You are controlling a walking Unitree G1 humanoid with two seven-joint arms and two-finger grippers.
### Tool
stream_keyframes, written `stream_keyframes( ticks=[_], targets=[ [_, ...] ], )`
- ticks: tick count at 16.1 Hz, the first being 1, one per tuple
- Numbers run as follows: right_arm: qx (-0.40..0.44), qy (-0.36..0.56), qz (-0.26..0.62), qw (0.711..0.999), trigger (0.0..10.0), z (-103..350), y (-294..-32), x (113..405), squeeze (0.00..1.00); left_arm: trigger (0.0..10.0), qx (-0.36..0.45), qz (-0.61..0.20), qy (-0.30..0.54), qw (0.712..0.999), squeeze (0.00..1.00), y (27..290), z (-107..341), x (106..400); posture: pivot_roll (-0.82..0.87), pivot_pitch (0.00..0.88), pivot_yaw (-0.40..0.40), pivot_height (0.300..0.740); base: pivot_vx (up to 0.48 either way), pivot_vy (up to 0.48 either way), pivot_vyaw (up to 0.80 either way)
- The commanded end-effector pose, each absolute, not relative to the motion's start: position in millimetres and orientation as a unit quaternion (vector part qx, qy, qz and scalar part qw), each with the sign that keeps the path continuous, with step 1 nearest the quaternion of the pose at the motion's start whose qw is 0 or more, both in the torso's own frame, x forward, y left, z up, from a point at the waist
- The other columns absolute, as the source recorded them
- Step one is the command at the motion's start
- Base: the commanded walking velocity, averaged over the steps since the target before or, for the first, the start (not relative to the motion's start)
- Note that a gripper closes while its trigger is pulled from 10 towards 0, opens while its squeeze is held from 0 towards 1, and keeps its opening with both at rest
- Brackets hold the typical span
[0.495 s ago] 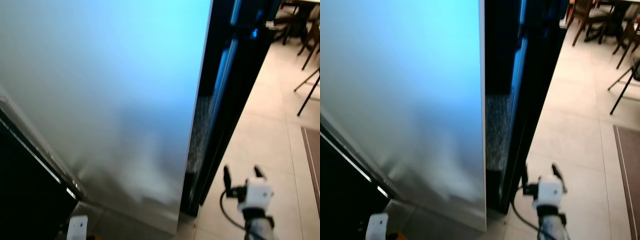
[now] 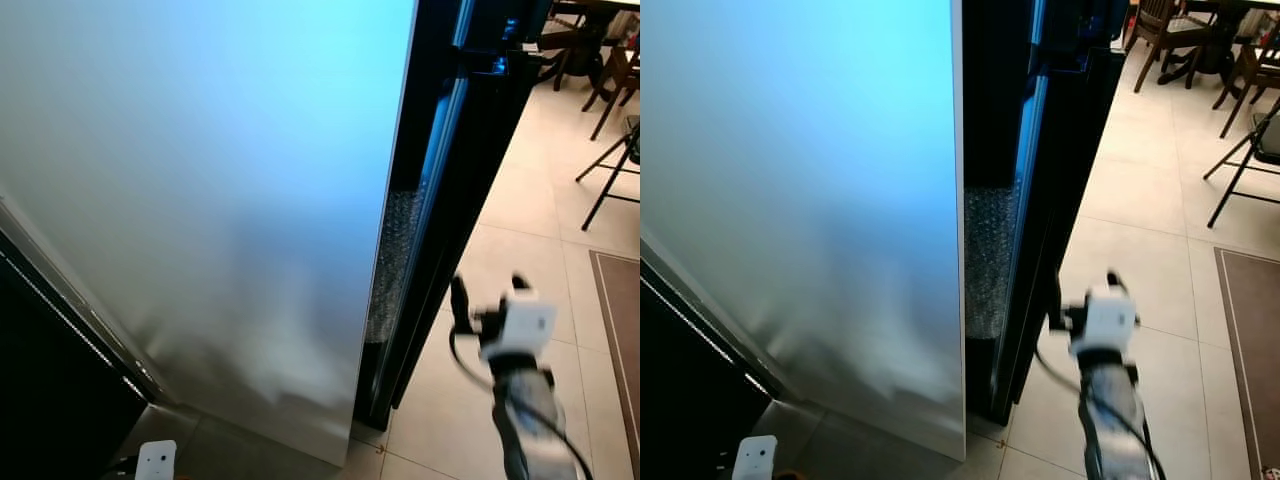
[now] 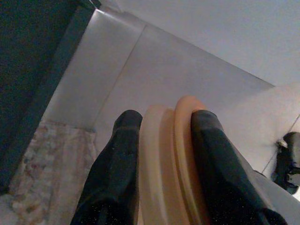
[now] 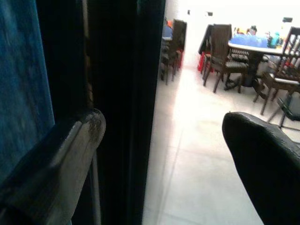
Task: Restocking fridge
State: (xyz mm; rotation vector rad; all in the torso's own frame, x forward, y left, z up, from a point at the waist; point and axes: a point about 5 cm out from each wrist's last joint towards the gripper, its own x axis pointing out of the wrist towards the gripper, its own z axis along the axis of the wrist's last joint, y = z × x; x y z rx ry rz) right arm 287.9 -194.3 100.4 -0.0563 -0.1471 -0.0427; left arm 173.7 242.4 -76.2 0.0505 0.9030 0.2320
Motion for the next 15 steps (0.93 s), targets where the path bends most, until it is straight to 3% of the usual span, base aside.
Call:
stream_keyframes(
  ticks=[1, 2, 3, 4, 5, 7, 9, 10, 15],
  targets=[
    [-0.024, -0.067, -0.004, 0.997, 10.0, 108.3, -192.3, 293.5, 0.0, 10.0, 0.016, 0.123, 0.443, 0.888, 0.0, 242.8, -78.4, 169.4, -0.06, 0.0, -0.002, 0.74, 0.0, 0.0, 0.0],
    [-0.015, -0.067, 0.003, 0.998, 10.0, 112.3, -191.3, 295.1, 0.0, 10.0, 0.015, 0.124, 0.444, 0.887, 0.0, 242.3, -79.0, 168.5, -0.06, 0.0, -0.002, 0.74, 0.0, 0.0, 0.0],
    [-0.02, -0.067, 0.027, 0.997, 10.0, 116.9, -186.0, 297.4, 0.62, 10.0, 0.016, 0.123, 0.448, 0.886, 0.0, 242.0, -80.0, 166.6, -0.07, 0.0, 0.004, 0.74, 0.0, 0.0, 0.0],
    [-0.02, -0.067, 0.043, 0.997, 10.0, 118.7, -182.0, 298.8, 0.73, 10.0, 0.017, 0.123, 0.45, 0.884, 0.0, 242.1, -80.5, 165.5, -0.07, 0.0, 0.006, 0.74, 0.0, 0.0, 0.0],
    [-0.022, -0.063, 0.06, 0.996, 10.0, 120.4, -176.6, 299.9, 1.0, 10.0, 0.018, 0.122, 0.452, 0.883, 0.0, 242.5, -80.7, 165.1, -0.07, 0.0, 0.01, 0.74, 0.0, 0.0, 0.0],
    [-0.012, -0.059, 0.079, 0.995, 10.0, 123.4, -168.3, 299.0, 1.0, 10.0, 0.018, 0.123, 0.453, 0.883, 0.0, 243.6, -80.0, 166.2, -0.07, 0.0, 0.012, 0.74, 0.0, 0.0, 0.0],
    [-0.018, -0.059, 0.076, 0.995, 10.0, 126.8, -162.9, 299.7, 0.91, 10.0, 0.022, 0.118, 0.45, 0.885, 0.0, 241.9, -77.3, 174.0, -0.07, 0.0, 0.017, 0.74, 0.0, 0.0, 0.0],
    [-0.017, -0.06, 0.067, 0.996, 10.0, 128.8, -164.8, 302.1, 0.0, 10.0, 0.022, 0.118, 0.449, 0.885, 0.0, 241.8, -76.6, 175.6, -0.07, 0.0, 0.017, 0.74, 0.0, 0.0, 0.0],
    [-0.01, -0.071, 0.029, 0.997, 10.0, 141.7, -173.4, 318.0, 0.0, 10.0, 0.024, 0.115, 0.45, 0.885, 0.0, 240.3, -75.1, 180.3, -0.07, 0.016, 0.025, 0.74, 0.0, 0.0, 0.0]
  ],
)
